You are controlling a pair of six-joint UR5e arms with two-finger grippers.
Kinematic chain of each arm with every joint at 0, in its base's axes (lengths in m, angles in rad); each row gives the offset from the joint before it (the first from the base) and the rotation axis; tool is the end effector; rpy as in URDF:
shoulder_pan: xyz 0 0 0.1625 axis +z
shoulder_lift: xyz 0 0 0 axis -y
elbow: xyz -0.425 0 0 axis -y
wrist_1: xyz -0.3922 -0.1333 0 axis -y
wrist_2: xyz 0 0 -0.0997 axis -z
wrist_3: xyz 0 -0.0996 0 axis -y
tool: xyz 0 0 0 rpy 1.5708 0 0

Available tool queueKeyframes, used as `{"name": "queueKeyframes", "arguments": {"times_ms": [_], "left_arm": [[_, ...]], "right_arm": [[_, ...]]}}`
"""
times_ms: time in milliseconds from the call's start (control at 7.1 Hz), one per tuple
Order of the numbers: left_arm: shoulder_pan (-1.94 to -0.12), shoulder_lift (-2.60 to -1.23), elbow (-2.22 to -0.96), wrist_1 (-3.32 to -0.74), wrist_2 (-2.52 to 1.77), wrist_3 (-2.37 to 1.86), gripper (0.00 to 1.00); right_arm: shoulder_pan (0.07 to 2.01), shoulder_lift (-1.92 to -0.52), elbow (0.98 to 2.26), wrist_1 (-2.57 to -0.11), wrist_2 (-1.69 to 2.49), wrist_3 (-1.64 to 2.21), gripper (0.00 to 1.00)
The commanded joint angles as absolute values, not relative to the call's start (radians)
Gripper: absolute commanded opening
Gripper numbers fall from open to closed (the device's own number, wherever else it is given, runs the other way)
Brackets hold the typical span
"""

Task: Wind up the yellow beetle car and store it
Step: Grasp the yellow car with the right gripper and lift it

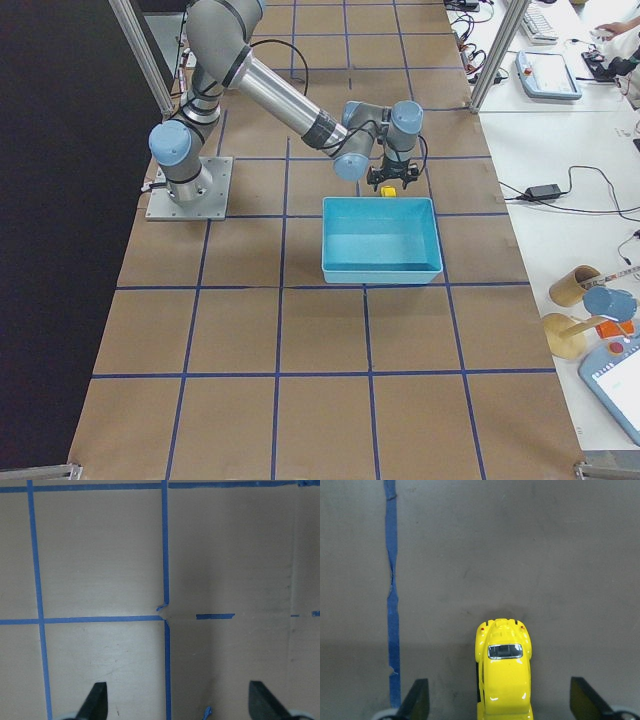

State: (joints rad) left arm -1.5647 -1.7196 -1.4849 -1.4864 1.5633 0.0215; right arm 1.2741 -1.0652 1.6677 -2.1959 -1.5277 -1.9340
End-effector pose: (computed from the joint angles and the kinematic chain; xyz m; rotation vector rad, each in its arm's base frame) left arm -0.1307 -0.5571 0.4607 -0.0243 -3.1341 0.0338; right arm -0.0529 -0.6436 0.2148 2.2929 -2.1442 0.0764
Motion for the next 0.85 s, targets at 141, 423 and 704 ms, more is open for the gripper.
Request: {"name": "queueKeyframes", "arguments": {"times_ms": [141, 423, 704], "left_arm": [[-1.563, -1.720, -1.485, -1.486, 1.565, 0.023, 1.00], [-1.563, -1.720, -1.485, -1.486, 1.565, 0.023, 1.00], [-1.560, -1.720, -1.485, -1.486, 1.565, 0.025, 1.00]], "right_arm": [[1.266, -1.031, 1.677, -2.209, -1.523, -1.942, 1.00], [1.266, -1.022, 1.678, -2.233, -1.528, -1.934, 0.81], [1.264, -1.015, 1.678, -2.260, -1.531, -1.925, 0.35]]}}
